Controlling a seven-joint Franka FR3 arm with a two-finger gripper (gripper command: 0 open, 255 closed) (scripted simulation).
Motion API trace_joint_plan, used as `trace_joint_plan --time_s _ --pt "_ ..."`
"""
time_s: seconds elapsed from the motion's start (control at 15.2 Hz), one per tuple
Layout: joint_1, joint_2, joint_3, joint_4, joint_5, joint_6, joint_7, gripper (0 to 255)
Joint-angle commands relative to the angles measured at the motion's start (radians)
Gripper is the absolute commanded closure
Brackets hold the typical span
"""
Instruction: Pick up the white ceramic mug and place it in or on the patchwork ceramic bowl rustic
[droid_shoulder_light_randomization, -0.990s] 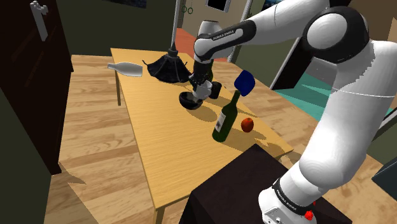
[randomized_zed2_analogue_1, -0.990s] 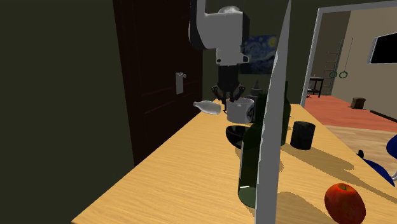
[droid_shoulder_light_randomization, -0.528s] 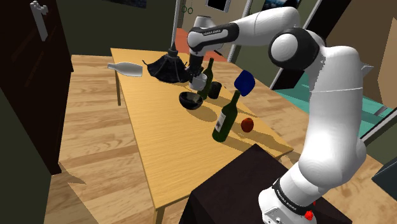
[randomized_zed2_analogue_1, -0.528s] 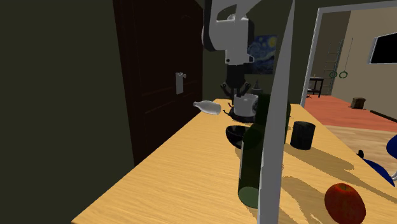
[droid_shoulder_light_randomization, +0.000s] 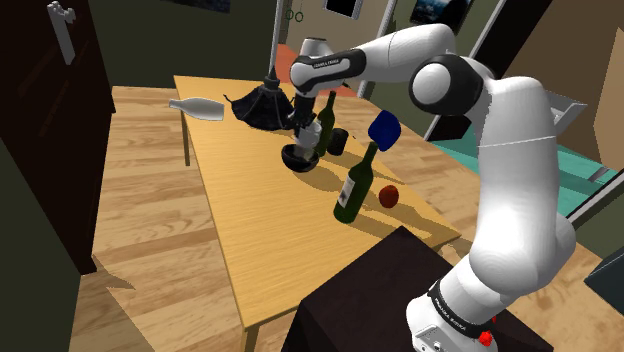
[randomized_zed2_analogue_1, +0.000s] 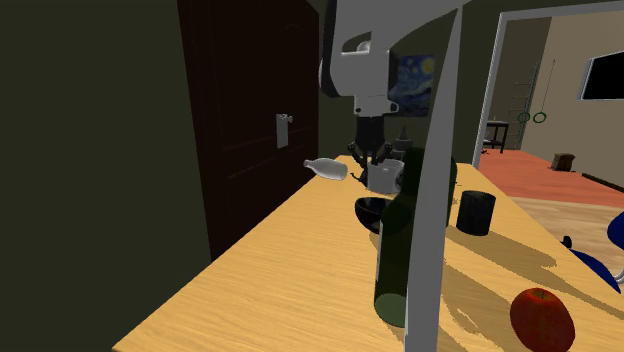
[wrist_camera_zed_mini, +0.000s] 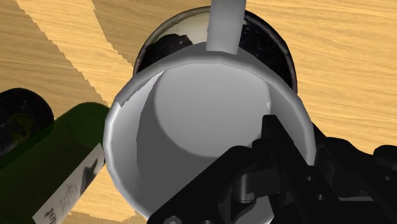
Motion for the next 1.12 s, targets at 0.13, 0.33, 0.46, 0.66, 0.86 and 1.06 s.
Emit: trace_joint_plan --time_s 0.13,0.33,0.46,0.66,0.86,1.06 --pt "0.0 0.023 -0.002 -0.017 -0.002 0.041 0.003 255" --pt "0.0 0.041 -0.003 -0.027 -0.004 0.069 0.005 255" --pt "0.001 0.055 -0.004 -0.032 -0.006 0.088 0.006 255" --pt "0.001 0.055 -0.004 -0.032 -0.006 0.088 0.006 255" --pt "0.001 0.055 -0.004 -0.032 -0.006 0.088 0.006 255" --pt "0.001 0.055 -0.004 -0.032 -0.006 0.088 0.006 0"
